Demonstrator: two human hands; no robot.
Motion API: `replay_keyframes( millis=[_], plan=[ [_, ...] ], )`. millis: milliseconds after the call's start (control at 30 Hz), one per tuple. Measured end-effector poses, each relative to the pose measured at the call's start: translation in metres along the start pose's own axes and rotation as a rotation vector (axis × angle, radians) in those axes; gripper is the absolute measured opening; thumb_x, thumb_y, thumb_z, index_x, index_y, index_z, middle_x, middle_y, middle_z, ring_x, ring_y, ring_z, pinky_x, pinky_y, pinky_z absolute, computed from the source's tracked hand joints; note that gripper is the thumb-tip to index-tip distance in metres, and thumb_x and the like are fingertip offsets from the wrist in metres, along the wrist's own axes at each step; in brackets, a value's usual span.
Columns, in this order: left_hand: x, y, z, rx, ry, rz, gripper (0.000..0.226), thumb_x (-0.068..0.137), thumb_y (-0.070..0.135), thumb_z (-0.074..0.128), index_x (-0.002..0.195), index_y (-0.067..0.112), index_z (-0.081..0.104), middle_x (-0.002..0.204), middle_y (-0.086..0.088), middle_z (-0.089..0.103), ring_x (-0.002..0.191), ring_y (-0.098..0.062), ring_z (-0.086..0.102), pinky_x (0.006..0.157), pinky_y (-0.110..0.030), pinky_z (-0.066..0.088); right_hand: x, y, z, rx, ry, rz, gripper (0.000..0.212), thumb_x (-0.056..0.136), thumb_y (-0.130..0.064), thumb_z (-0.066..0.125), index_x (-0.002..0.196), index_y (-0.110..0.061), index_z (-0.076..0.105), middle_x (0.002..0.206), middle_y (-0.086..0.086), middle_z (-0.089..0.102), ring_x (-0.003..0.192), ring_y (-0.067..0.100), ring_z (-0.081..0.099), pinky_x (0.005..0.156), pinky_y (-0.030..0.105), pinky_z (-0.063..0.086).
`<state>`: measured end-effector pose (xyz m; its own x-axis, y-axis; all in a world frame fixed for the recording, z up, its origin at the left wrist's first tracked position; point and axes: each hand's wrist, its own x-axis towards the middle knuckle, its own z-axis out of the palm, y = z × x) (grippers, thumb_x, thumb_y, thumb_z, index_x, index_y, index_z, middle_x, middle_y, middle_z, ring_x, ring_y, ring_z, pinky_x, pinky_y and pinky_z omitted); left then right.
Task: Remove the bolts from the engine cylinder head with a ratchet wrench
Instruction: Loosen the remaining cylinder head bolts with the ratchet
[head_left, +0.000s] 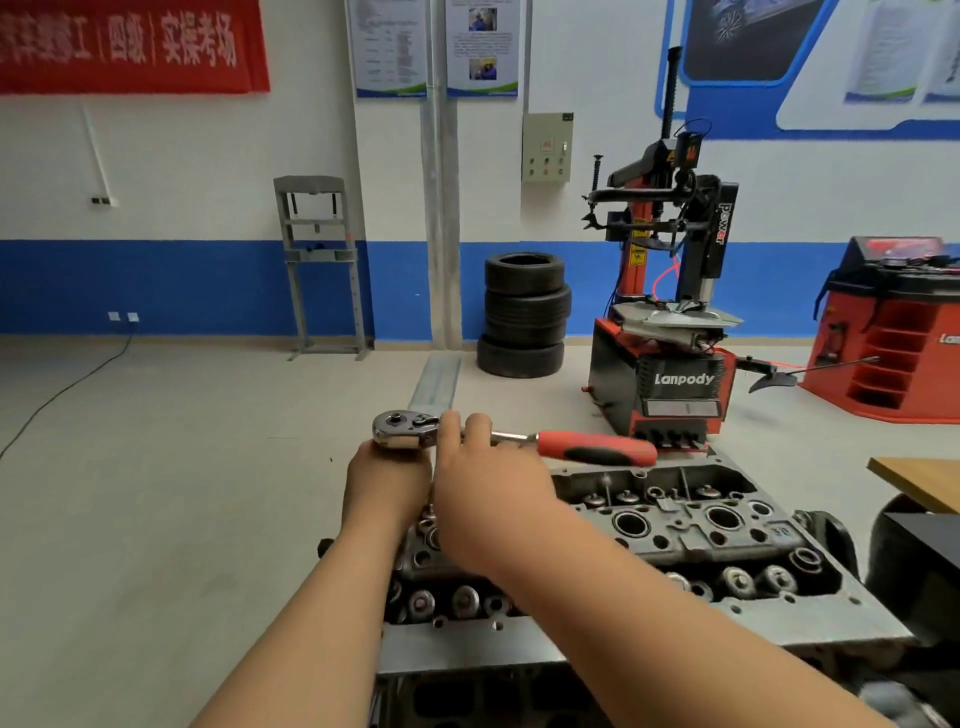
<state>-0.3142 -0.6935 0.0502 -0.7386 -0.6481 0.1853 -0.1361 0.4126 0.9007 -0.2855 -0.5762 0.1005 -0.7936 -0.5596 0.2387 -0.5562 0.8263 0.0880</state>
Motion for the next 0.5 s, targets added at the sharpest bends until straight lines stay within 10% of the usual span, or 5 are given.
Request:
replay_keyframes(
  millis=[133, 300, 500],
  plan=[
    [0.002, -0.002, -0.003, -0.133, 0.074, 0.034, 0.014, 0.078, 0.019, 0.061, 0.065, 0.013, 0.061, 0.057, -0.004, 0.061, 0.060, -0.029, 0.058, 0.052, -0.029, 0.041, 0.061, 0.025, 0.011, 0.284, 0.055, -0.167, 0.064, 0.079, 0.001, 0.055, 0.136, -0.021, 0.036, 0.138, 0.001, 0.038, 0.114, 0.030, 0.052, 0.080, 0.039, 0.047],
    [0.006, -0.004, -0.003, -0.128, 0.088, -0.021, 0.020, 0.077, 0.026, 0.049, 0.068, 0.012, 0.059, 0.062, -0.011, 0.064, 0.057, -0.031, 0.062, 0.048, -0.027, 0.039, 0.106, 0.011, 0.017, 0.269, -0.020, -0.390, 0.063, 0.084, -0.002, 0.058, 0.139, -0.026, 0.037, 0.146, -0.008, 0.033, 0.113, 0.026, 0.054, 0.084, 0.034, 0.044],
    [0.003, -0.004, -0.001, -0.095, 0.046, -0.001, 0.013, 0.078, 0.017, 0.051, 0.070, 0.011, 0.059, 0.066, -0.015, 0.063, 0.061, -0.036, 0.058, 0.053, -0.030, 0.042, 0.069, 0.013, 0.002, -0.131, 0.093, -0.114, 0.045, 0.090, -0.016, 0.050, 0.134, -0.016, 0.040, 0.133, 0.007, 0.046, 0.121, 0.032, 0.041, 0.094, 0.043, 0.037]
  ],
)
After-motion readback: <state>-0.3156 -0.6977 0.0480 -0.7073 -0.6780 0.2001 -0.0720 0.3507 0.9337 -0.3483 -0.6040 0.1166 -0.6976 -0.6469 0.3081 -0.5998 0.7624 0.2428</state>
